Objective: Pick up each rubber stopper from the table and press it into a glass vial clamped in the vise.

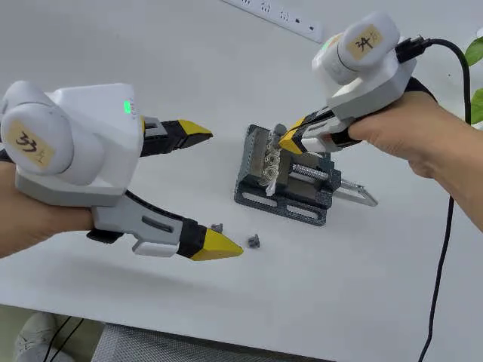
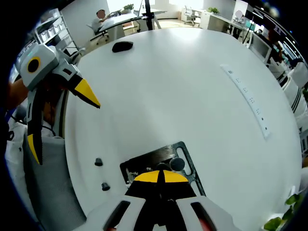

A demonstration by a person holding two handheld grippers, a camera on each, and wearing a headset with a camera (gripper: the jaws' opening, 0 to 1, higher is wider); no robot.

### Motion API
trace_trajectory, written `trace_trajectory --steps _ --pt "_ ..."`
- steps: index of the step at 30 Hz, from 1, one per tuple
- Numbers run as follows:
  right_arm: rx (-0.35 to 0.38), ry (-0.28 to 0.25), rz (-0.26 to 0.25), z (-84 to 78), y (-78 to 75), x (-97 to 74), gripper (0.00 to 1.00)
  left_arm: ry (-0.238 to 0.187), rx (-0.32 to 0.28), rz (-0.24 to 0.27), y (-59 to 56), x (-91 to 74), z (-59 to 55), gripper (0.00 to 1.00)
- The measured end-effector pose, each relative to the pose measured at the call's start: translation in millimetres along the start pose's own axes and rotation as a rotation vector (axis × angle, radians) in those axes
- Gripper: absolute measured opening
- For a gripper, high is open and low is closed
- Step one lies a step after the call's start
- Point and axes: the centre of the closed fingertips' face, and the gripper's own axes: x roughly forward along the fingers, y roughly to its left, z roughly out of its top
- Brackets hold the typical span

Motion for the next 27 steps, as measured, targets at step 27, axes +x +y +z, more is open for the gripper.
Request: trace_trajectory --steps 27 --pt "0.014 0.0 0.007 -3.9 -1.9 5.4 0.0 0.006 0.016 -0.01 -5.4 4.4 2.6 0.87"
